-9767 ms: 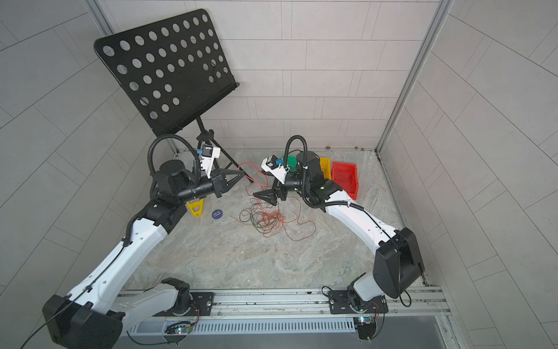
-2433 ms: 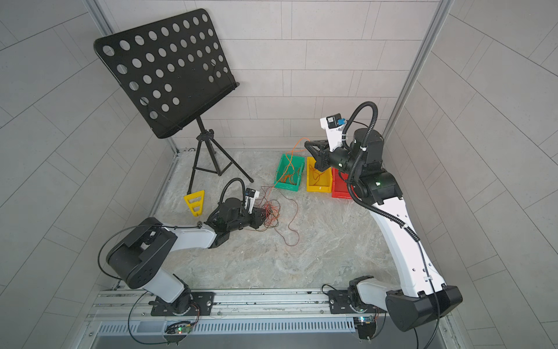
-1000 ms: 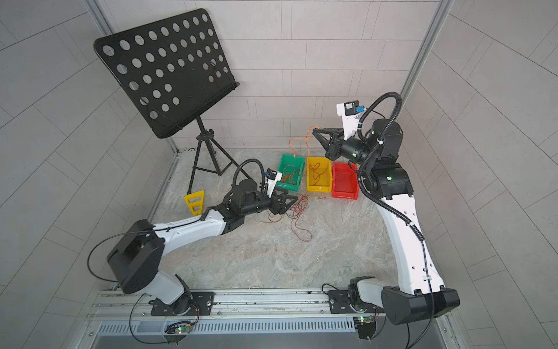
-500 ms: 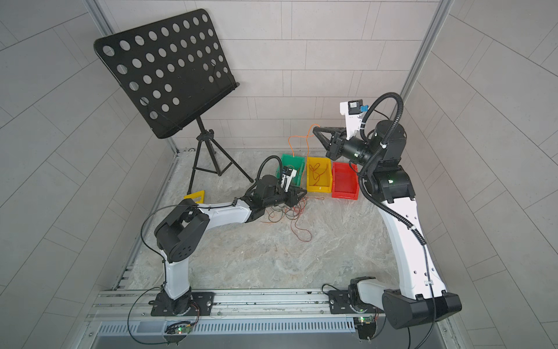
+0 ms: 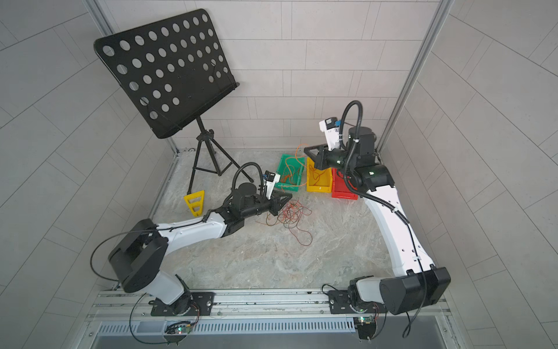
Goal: Untangle and sort cables by color
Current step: Untie the cable.
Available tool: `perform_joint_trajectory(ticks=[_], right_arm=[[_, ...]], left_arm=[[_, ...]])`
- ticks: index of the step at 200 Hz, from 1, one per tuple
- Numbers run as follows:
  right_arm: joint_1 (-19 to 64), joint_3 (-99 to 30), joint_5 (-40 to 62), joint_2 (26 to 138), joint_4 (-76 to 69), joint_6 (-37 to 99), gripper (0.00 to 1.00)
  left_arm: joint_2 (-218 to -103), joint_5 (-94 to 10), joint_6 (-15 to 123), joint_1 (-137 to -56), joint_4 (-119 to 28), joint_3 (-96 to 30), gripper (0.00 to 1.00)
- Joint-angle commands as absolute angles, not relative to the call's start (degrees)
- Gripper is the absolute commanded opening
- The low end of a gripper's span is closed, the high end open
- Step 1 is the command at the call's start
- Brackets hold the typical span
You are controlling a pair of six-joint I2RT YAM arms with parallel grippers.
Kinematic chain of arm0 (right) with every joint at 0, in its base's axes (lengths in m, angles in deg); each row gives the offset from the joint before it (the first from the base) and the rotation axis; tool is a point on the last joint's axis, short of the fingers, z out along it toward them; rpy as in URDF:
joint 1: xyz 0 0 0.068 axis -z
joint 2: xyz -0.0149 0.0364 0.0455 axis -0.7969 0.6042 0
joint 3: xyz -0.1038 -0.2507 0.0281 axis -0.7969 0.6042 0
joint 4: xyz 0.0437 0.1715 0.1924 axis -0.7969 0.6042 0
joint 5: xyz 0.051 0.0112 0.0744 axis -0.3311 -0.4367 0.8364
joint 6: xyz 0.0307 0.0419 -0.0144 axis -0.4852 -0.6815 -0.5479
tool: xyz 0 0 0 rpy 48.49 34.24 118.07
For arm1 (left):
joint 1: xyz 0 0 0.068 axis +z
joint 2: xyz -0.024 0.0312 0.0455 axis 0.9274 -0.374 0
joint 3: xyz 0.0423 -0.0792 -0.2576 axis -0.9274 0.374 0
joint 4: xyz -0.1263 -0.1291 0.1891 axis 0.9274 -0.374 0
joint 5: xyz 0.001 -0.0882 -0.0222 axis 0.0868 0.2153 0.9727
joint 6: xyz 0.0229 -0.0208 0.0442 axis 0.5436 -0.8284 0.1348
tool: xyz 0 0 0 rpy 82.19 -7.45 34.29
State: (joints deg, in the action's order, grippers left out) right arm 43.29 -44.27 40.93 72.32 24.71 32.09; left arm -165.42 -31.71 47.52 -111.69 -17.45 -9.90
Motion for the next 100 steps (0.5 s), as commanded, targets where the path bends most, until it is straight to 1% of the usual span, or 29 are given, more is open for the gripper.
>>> perform_joint_trajectory(ticks=[1,23,28,34,50,87,100], right_arm=[[42.5,-43.28,34.86,74.14,33.43,38.69,0.19],[42.47,-40.84,29.6,71.12,32.79,39.62,0.44],[42.55,-40.16,28.86,70.05,32.33,39.62,0.48],[42.55,-39.37,28.19,68.67,31.92,39.47,0.5],[42.43,-37.22,28.04,65.28,31.46,38.45,0.51],[39.57,-30.81,31.54,57.94,31.06,34.36,0.45],[37.63,-28.18,34.23,56.11,30.53,33.01,0.41]], left_arm=[[-160.49,-33.52,46.77,-111.8,-22.47,-8.55,0.0],[-156.94,-36.2,45.12,-111.72,-26.48,-7.54,0.0],[-156.22,-36.99,44.48,-111.65,-27.35,-7.36,0.0],[-155.64,-37.7,43.44,-111.4,-28.21,-7.18,0.0],[-154.61,-38.53,40.56,-110.64,-28.48,-6.35,0.0],[-153.79,-38.75,35.32,-108.97,-26.87,-4.7,0.0],[-153.64,-38.82,34.64,-108.7,-26.83,-4.57,0.0]])
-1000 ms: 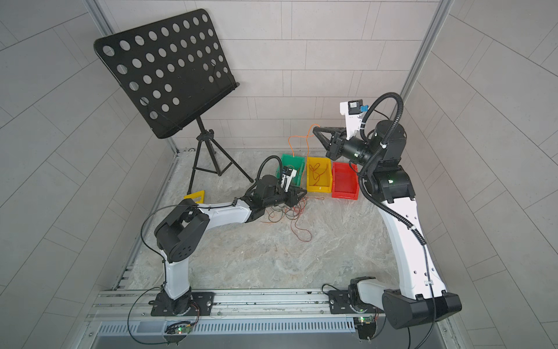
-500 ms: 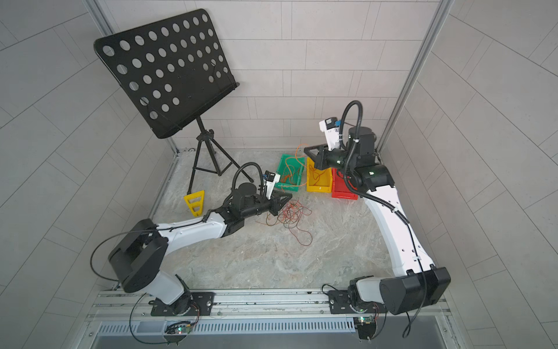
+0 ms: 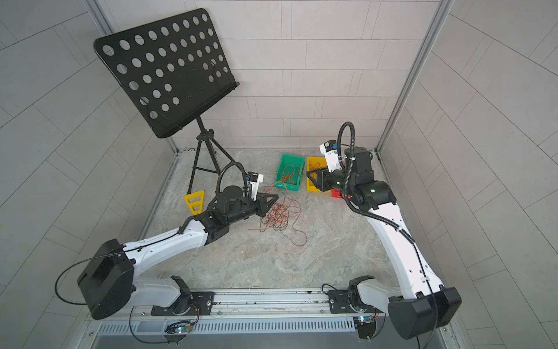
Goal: Untangle and sort cables by color
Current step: Untie the cable.
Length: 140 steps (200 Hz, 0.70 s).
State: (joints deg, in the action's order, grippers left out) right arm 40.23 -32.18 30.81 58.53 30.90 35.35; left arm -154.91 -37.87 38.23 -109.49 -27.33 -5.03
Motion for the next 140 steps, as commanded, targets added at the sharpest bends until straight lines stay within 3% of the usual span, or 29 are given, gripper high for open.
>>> perform_joint_trajectory(ticks=[1,31,60,108,140], right_arm=[[37.41,-27.94,34.46,55.98,30.47,32.93,0.4],[28.83,-19.94,38.99,54.24,24.02,28.82,0.39],[20.73,-14.23,34.63,56.66,17.34,26.17,0.4],[21.03,-9.77,32.6,63.52,9.07,18.84,0.31],[25.5,-6.32,33.56,66.02,3.09,13.91,0.25]], left_arm=[[-153.66,-38.83,34.56,-108.67,-26.83,-4.51,0.0],[-153.33,-40.15,32.84,-108.38,-26.2,-3.96,0.0],[-153.18,-40.36,31.11,-108.29,-25.01,-3.41,0.0],[-151.46,-41.57,31.51,-107.88,-25.66,-2.08,0.0],[-150.73,-41.26,31.28,-107.89,-25.26,-1.46,0.0]])
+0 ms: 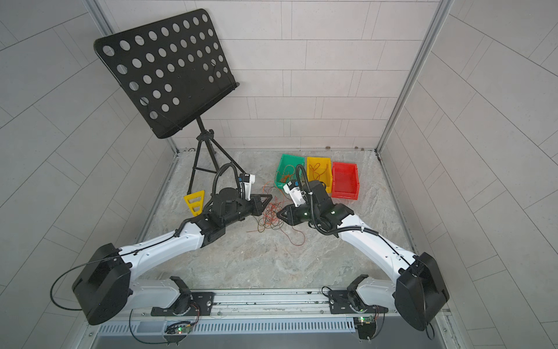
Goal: Untangle and sort cables by color
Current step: Untie the cable.
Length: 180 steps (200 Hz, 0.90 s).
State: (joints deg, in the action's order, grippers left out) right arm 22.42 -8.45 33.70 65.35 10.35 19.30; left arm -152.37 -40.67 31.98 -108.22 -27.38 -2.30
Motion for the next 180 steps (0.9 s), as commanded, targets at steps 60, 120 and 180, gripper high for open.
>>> perform_joint_trajectory(ticks=[60,120,180], right_arm=[[27.5,-4.81,41.48,70.23,-7.9,8.64,0.24],[27.61,-5.3,43.74,73.34,-11.53,6.39,0.24],[27.61,-3.31,47.17,74.66,-18.15,1.51,0.26]], left_arm=[[-150.45,-41.08,31.06,-107.79,-24.64,-0.97,0.0],[-149.99,-41.21,31.06,-107.78,-24.64,-0.49,0.0],[-150.33,-41.35,30.93,-107.73,-24.19,-0.24,0.0]])
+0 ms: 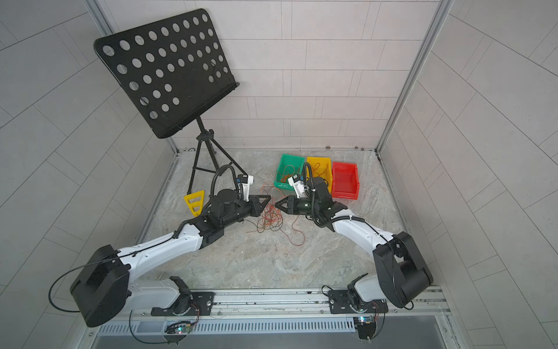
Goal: Untangle and sort cables by color
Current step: Untie the cable.
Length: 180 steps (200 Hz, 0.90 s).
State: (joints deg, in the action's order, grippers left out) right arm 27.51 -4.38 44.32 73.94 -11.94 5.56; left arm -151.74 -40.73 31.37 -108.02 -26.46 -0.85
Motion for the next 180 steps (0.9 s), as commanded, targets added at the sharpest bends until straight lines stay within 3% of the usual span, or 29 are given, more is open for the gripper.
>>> perform_joint_trajectory(ticks=[1,51,118,148,180], right_arm=[[27.61,-3.2,47.25,74.7,-18.4,1.41,0.26],[27.61,-2.7,48.51,75.63,-22.92,-2.35,0.33],[28.31,-1.08,48.29,76.63,-24.72,-2.75,0.62],[28.37,-0.75,51.04,78.24,-29.18,-6.15,0.61],[28.35,-0.11,53.48,78.71,-36.33,-10.94,0.51]], left_arm=[[-150.33,-41.37,30.95,-107.7,-24.19,-0.23,0.0],[-150.55,-41.37,30.63,-107.67,-23.02,0.54,0.0],[-149.5,-41.23,30.45,-107.33,-22.88,0.74,0.0],[-149.46,-41.22,30.36,-107.32,-22.67,0.78,0.0],[-149.79,-41.33,30.36,-107.26,-22.44,1.19,0.0]])
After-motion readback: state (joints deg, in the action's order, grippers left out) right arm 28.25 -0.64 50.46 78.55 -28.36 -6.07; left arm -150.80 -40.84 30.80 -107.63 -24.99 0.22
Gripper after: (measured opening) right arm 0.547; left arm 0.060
